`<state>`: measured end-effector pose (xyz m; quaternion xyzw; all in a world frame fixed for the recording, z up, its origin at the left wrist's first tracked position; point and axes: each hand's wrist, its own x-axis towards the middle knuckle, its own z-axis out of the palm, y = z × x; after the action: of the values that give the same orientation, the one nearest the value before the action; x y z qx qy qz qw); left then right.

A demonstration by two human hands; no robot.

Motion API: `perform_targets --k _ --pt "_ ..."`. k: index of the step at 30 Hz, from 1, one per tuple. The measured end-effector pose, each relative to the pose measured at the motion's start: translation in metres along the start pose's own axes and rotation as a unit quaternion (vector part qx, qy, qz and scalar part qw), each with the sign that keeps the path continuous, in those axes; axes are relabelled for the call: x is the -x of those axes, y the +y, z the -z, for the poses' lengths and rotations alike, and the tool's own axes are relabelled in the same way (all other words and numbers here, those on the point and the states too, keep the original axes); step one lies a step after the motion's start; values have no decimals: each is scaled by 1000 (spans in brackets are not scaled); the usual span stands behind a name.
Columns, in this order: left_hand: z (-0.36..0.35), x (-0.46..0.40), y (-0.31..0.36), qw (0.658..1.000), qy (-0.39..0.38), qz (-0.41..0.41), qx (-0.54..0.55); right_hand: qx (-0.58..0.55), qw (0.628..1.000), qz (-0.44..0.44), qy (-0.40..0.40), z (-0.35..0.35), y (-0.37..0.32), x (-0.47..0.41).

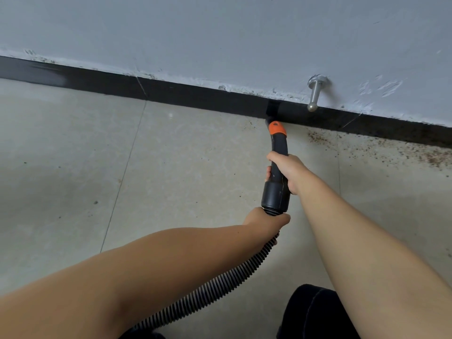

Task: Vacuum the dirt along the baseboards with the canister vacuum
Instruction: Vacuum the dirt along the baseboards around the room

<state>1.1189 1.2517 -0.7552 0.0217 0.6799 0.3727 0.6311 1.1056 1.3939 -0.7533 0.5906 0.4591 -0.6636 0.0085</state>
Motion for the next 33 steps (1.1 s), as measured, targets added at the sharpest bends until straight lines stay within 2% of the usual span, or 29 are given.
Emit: perform_targets --k 9,16,26,33 --pt "22 5 -2 999 26 0 36 45 998 14 -37 -39 -9 2" --pt "-2 13 1 1000 -19 -9 10 43 999 -13 -8 1 -2 7" --pt "4 23 -14 998 9 -8 68 102 992 -7 -72 -31 -1 17" --pt "-8 23 -14 998 -46 -13 33 65 997 -31 -6 -2 4 28"
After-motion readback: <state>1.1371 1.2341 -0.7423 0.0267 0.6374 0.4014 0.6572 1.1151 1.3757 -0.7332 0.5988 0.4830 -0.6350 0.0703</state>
